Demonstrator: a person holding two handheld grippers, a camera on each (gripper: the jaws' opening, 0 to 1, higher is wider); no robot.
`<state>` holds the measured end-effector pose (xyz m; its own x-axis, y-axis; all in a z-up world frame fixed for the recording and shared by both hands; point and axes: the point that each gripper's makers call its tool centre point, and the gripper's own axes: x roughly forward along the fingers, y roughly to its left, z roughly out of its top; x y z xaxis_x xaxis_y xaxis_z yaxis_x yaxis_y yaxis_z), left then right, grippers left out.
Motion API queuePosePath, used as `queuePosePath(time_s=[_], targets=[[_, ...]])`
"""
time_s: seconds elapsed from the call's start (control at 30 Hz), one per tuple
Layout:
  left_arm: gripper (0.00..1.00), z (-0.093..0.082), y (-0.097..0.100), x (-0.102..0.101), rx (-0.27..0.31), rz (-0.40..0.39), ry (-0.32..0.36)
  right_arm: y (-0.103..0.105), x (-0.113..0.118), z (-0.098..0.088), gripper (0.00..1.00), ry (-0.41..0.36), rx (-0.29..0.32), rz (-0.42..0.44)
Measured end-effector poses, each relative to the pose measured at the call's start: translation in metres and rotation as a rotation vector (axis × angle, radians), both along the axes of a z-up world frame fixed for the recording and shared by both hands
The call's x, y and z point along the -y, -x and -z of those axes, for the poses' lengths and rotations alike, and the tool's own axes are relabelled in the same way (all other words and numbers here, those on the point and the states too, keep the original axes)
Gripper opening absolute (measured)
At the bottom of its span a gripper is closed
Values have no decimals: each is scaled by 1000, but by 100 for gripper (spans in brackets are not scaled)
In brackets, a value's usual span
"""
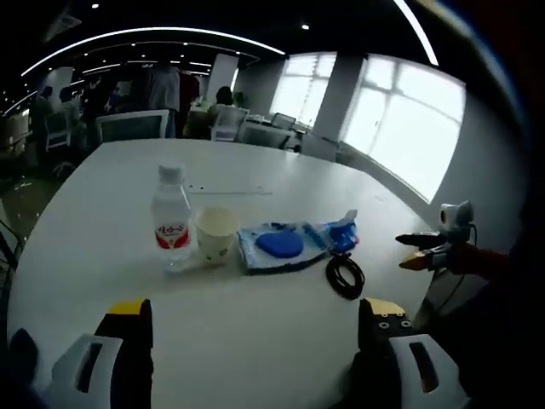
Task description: Arrange the tabletop items into an orderly group along one side of the table until the central work area is clear of visible clutter.
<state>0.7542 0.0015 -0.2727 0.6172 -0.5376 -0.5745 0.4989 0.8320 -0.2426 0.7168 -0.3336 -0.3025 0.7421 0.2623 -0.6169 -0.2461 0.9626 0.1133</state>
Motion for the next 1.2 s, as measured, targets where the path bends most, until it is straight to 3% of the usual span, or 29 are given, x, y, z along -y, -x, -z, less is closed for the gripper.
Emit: queuePosePath(time_s=[1.2], targets=[[100,-3,0,3,17,37,7,1,1,-3,98,19,5,29]])
